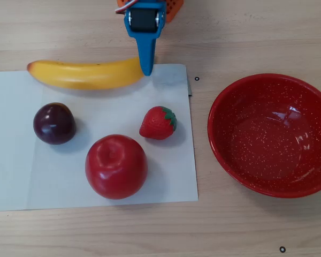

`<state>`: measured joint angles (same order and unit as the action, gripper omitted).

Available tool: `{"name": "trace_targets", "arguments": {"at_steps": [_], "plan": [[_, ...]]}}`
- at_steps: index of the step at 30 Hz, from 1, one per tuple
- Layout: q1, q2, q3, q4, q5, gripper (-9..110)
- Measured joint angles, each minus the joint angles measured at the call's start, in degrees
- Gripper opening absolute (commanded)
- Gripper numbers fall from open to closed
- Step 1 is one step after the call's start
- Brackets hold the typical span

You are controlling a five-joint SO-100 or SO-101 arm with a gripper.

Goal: Grasp the banana and put it in the red bowl

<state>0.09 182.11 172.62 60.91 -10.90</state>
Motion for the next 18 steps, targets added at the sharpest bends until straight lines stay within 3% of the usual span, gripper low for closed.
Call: {"name": "trace_targets", "arguments": {"at_steps": [18], "plan": [[-0.18,-16.26,-33.13,16.17,0.00,0]]}}
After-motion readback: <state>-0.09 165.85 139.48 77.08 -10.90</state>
